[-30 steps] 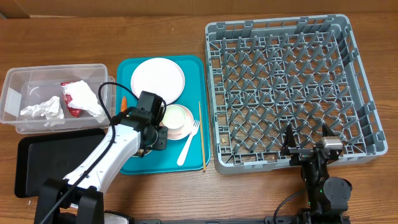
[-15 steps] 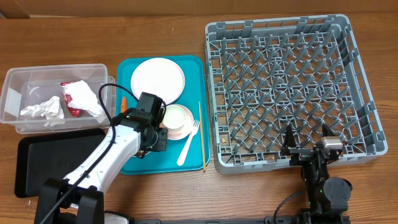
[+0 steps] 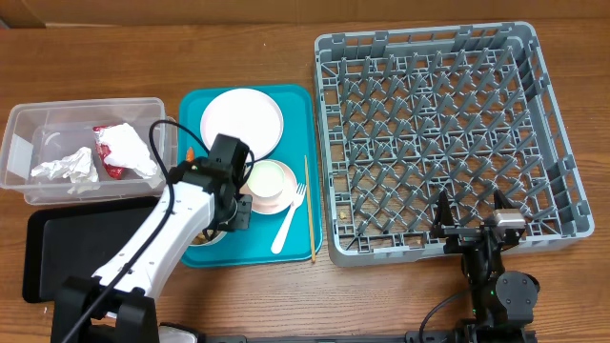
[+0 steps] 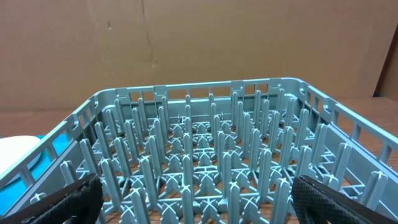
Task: Sort waste into correct bins and load items into the dishwasher
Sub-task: 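Lift the rice bowl and carry it left over the black tray, then tilt the bowl with the left gripper to dump rice onto the black tray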
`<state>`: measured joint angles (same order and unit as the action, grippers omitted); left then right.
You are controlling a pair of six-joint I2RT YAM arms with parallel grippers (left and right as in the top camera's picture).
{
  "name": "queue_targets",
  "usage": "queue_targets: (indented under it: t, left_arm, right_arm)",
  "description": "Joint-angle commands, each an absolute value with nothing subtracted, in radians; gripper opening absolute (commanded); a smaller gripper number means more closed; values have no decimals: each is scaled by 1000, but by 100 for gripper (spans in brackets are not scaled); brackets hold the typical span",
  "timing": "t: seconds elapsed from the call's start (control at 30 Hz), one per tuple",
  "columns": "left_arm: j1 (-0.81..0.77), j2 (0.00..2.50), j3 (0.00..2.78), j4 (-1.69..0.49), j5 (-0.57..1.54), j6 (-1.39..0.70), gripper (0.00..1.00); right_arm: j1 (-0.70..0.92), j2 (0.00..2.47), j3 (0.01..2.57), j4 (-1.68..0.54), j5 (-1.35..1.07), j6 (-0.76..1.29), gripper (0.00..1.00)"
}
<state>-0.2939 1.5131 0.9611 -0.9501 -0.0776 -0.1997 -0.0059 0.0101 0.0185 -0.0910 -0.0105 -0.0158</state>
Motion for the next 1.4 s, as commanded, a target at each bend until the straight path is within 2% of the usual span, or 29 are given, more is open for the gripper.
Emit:
queue_targets:
  t: [0.0,0.4,0.67,1.03,1.37]
  left_arm:
    - [-295,1516,1093,-1019,-114,-194,4]
    - [-261,1516,1267,-1202,-111,-200,4]
    - [15,1419,1267,-1235,93,-155,4]
    - [436,1205,1258,-1199,253,-99,4]
    - [817,1186,1019,-1008,661,-9,4]
  right_arm:
    - [-9,3,8,-84,-1,-19,100]
    - [-9,3,8,-84,-1,-19,100]
    - [-9,3,8,-84,-1,-19,100]
    - [-9,3,8,-84,-1,-19,100]
    - [-9,3,8,-84,-1,-19,100]
